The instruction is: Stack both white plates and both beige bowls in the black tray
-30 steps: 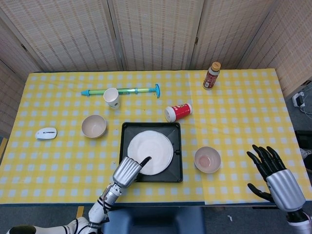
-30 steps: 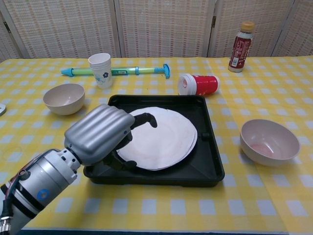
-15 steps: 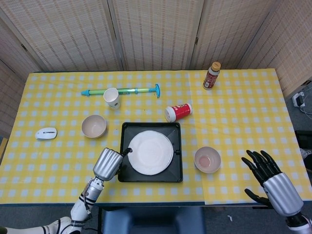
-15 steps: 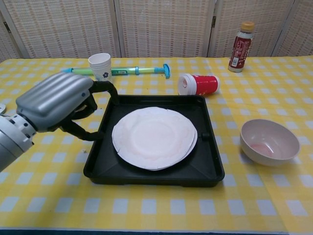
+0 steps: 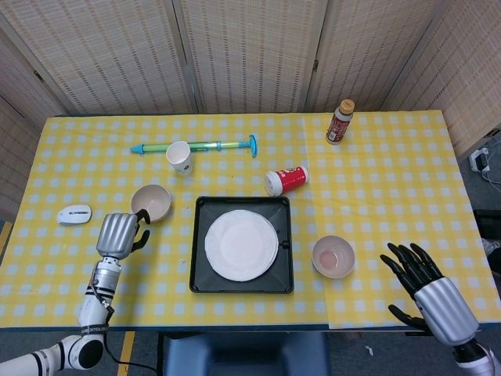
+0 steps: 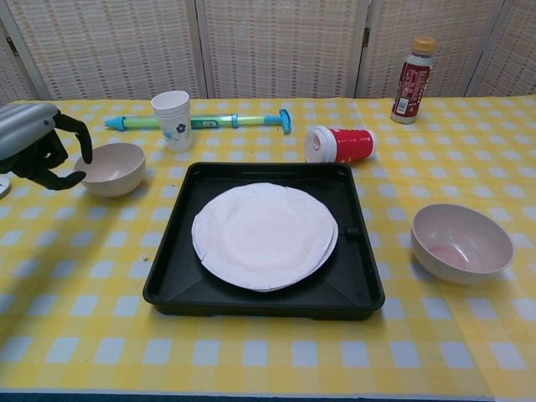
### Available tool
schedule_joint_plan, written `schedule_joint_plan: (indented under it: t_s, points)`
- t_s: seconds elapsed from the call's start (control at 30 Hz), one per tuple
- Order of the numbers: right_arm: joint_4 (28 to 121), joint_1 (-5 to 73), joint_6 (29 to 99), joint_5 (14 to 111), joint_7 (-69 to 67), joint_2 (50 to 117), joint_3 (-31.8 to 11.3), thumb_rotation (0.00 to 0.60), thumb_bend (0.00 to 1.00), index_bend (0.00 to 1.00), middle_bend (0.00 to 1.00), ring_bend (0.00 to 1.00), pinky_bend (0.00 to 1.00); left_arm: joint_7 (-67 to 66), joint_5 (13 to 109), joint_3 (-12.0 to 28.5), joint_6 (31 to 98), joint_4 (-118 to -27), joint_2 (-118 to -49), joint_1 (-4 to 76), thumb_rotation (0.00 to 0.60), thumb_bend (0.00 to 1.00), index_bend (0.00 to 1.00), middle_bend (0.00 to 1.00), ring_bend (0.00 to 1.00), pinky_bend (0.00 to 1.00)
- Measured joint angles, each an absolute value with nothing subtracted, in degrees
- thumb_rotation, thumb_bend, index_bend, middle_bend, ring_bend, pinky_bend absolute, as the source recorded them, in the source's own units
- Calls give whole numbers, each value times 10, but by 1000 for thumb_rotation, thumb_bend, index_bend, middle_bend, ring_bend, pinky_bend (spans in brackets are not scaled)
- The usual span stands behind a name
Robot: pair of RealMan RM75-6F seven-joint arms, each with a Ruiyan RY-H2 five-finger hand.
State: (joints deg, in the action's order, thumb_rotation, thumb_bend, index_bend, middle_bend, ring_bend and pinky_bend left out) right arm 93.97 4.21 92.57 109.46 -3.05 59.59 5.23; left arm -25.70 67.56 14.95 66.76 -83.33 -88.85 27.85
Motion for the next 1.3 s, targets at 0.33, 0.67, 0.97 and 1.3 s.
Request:
schedule_joint_plan:
  t_s: [0.33, 0.67, 0.97, 1.3]
  points:
    - [942, 48, 910, 1075, -27, 600, 47, 600, 226, 0, 0, 0, 0, -256, 630, 156, 618, -754, -915, 317, 600, 345, 492, 1000, 1000, 1000]
    - [942, 48, 902, 1057, -22, 602, 43, 600, 226, 0, 0, 0, 0, -223, 610, 157, 583, -664, -951, 345, 600, 339, 502, 1000, 1000, 1000]
    - [944, 49, 894, 1044, -15, 603, 39, 600, 226, 0, 0, 0, 0, -192, 613, 150, 565, -610, -970, 359, 600, 367, 604, 1000, 1000, 1000]
    - [946, 51, 893, 1043, -12, 604, 38, 600, 226, 0, 0, 0, 0, -143, 658, 131, 587, -585, -980, 356, 600, 518, 624, 1000, 1000, 1000]
